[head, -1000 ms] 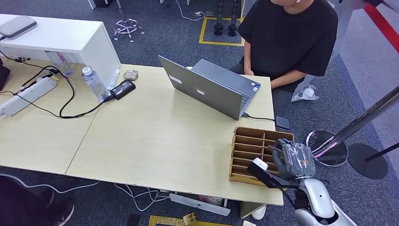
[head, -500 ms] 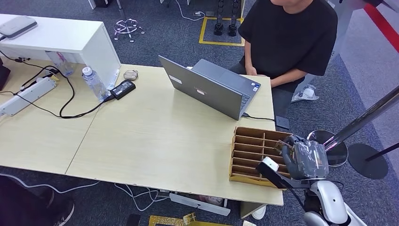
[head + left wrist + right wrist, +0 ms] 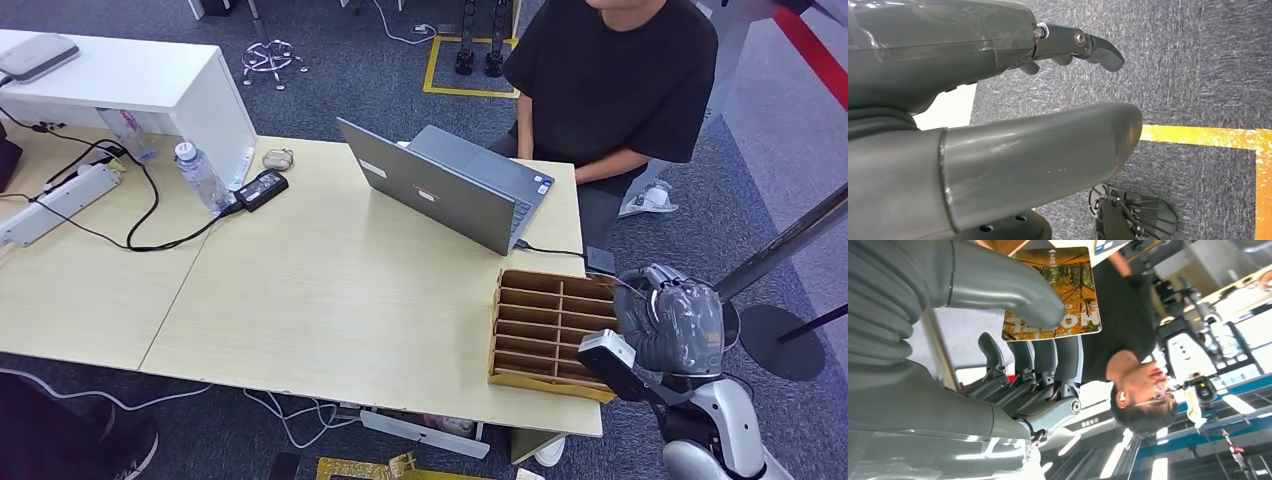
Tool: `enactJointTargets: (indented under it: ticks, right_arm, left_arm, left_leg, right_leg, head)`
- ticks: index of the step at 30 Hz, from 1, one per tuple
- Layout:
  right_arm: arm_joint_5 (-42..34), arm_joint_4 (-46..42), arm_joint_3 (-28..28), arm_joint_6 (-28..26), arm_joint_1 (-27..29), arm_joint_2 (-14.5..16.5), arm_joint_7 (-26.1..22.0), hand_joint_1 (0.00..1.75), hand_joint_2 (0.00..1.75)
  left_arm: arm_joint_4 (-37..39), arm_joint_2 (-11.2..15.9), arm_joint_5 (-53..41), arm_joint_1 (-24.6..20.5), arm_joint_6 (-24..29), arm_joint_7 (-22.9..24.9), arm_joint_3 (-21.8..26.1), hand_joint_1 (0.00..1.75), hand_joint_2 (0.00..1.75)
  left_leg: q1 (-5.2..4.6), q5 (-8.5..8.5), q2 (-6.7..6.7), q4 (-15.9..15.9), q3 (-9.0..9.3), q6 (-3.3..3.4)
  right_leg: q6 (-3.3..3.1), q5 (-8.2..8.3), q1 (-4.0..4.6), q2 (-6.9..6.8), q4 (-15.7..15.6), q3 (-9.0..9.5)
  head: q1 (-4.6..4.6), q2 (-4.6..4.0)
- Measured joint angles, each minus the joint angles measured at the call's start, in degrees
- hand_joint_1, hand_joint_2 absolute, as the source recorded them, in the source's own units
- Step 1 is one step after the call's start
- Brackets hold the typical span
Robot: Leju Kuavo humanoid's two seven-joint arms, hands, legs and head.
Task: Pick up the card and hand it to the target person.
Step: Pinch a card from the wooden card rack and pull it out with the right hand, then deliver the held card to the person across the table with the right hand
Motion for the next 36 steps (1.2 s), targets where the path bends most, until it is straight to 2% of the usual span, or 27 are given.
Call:
enactJointTargets:
  ticks: [3,5,14,21,23,28,36]
  right_arm:
    - [-4.69,1.66,-0.03,0.49,-1.2,1.58,-3.97,1.56,1.75]
    - [-8.04,3.5,-0.03,0.97,-2.05,2.65,-6.28,1.59,1.75]
    - [-17.31,15.14,-0.03,2.8,-7.23,7.23,-14.48,1.63,1.75]
    - [-20.9,25.47,-0.05,2.13,-12.3,11.23,-19.83,1.68,1.75]
    - [-21.99,28.11,-0.08,1.93,-13.53,12.29,-21.27,1.68,1.75]
    - [-23.52,32.9,-0.17,1.39,-15.28,14.4,-23.52,1.55,1.75]
    - [-24.96,37.04,-0.94,0.6,-16.6,16.79,-25.62,1.53,1.75]
  left_arm:
    - [0.0,0.0,-0.49,-0.05,-0.11,0.21,-0.02,0.0,0.0]
    - [0.0,0.01,-0.83,-0.05,-0.2,0.3,-0.02,0.0,0.0]
    - [0.0,0.02,-2.09,-0.07,-0.38,0.63,-0.02,0.0,0.0]
    - [0.0,0.04,-2.95,-0.07,-0.54,0.61,-0.03,0.0,0.0]
    - [0.0,0.04,-3.02,-0.07,-0.54,0.61,-0.04,0.0,0.0]
    - [0.0,0.05,-3.03,-0.06,-0.55,0.61,-0.07,0.0,0.0]
    - [0.0,0.15,-3.05,-0.06,-0.62,0.55,-0.13,0.0,0.0]
  left_leg:
    - [0.0,0.0,0.0,0.0,0.01,0.0]
    - [0.0,0.01,-0.02,0.0,0.0,0.0]
    - [0.0,0.01,-0.04,0.0,-0.03,0.0]
    - [0.0,0.02,-0.04,0.0,-0.03,0.0]
    - [0.0,0.02,-0.04,0.0,-0.03,0.0]
    - [0.0,0.02,-0.05,0.01,-0.03,0.01]
    - [0.0,0.02,-0.05,0.01,-0.03,0.01]
  right_leg:
    - [0.0,0.0,0.0,0.0,0.0,0.0]
    - [0.0,0.0,0.0,-0.02,0.0,0.01]
    - [0.0,0.0,0.0,-0.02,0.01,0.0]
    - [0.0,0.0,0.0,-0.03,0.01,0.0]
    - [0.0,0.0,0.0,-0.03,0.01,0.0]
    - [0.0,0.0,0.0,-0.03,0.01,0.0]
    - [0.0,0.0,0.0,-0.03,0.01,0.0]
  head:
    - [0.01,0.0]
    - [0.01,0.0]
    - [-0.01,0.0]
    - [0.01,0.0]
    - [0.0,0.0]
    - [0.01,0.0]
    - [0.01,0.0]
